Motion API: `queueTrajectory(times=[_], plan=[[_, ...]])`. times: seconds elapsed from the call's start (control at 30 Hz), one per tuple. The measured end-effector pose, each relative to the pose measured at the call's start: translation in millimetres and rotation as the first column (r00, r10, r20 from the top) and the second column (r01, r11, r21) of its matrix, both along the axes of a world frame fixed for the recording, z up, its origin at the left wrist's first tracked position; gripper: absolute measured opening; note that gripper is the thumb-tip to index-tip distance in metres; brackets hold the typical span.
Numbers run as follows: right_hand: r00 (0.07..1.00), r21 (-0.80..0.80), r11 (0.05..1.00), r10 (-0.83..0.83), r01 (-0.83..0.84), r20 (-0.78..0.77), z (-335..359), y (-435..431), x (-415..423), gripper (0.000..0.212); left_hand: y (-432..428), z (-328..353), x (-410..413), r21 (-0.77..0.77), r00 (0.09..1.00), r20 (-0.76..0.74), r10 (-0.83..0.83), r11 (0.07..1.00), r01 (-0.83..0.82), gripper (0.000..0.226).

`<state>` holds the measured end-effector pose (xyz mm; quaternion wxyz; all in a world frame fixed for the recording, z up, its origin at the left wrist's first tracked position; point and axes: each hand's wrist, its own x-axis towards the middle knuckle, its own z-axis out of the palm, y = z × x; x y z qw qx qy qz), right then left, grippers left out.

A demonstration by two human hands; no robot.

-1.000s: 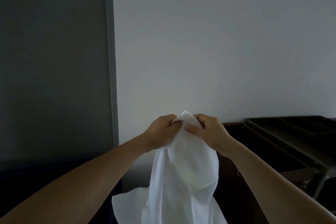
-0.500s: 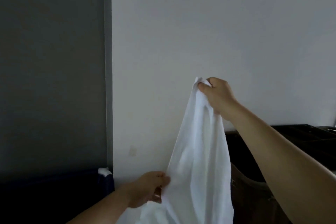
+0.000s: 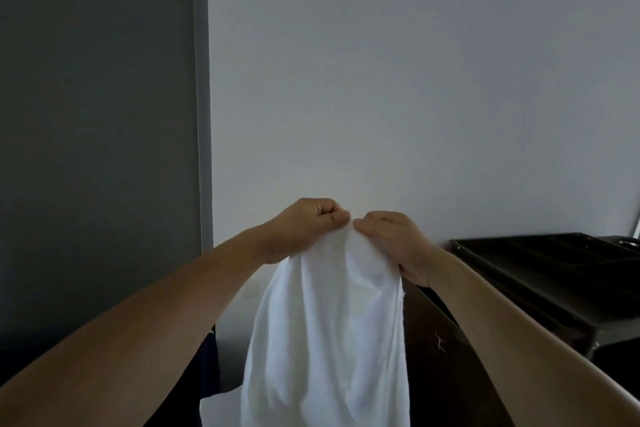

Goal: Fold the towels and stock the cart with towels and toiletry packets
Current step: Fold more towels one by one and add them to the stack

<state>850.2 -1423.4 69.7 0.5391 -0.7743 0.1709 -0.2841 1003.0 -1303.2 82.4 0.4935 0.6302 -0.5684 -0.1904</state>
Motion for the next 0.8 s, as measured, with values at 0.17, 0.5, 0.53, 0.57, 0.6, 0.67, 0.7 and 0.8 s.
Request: queueTrajectory(times=[0.17,0.5,0.53,0.57,0.6,0.67,0.7,0.8], plan=[[0.970,-0.258,0.935,-0.240,0.242,0.041,-17,-17,-8,0.023,12,-16,18,0.025,0.994,0.023,0.106,0.994,-0.107,0.030],[0.969,0.077,0.975,0.218,-0.210,-0.113,-28,-2,-5,0.024,9,-18,9,0.091,0.998,0.022,-0.055,0.994,0.053,0.016],[0.977,0.051,0.980,0.194,-0.190,-0.090,-25,-3,-4,0.025,11,-20,10,0.102,0.998,0.001,-0.055,0.993,0.055,0.018],[0.989,0.010,0.989,0.145,-0.145,-0.035,-19,-4,-4,0.025,13,-25,13,0.119,0.998,-0.030,-0.053,0.991,0.056,0.028],[0.995,-0.026,0.996,0.085,-0.084,0.052,-11,-6,-2,0.027,16,-32,17,0.151,0.996,-0.066,-0.054,0.987,0.063,0.038],[0.958,-0.017,0.999,-0.044,0.051,0.284,16,-11,-2,0.034,20,-54,24,0.221,0.989,-0.133,-0.065,0.971,0.094,0.046],[0.920,-0.009,0.991,-0.117,0.130,0.375,33,-13,-4,0.039,21,-68,27,0.244,0.985,-0.160,-0.058,0.965,0.096,0.045],[0.814,-0.038,0.953,-0.234,0.300,0.532,72,-22,-15,0.042,26,-103,31,0.300,0.984,-0.163,0.067,0.954,-0.015,0.047]])
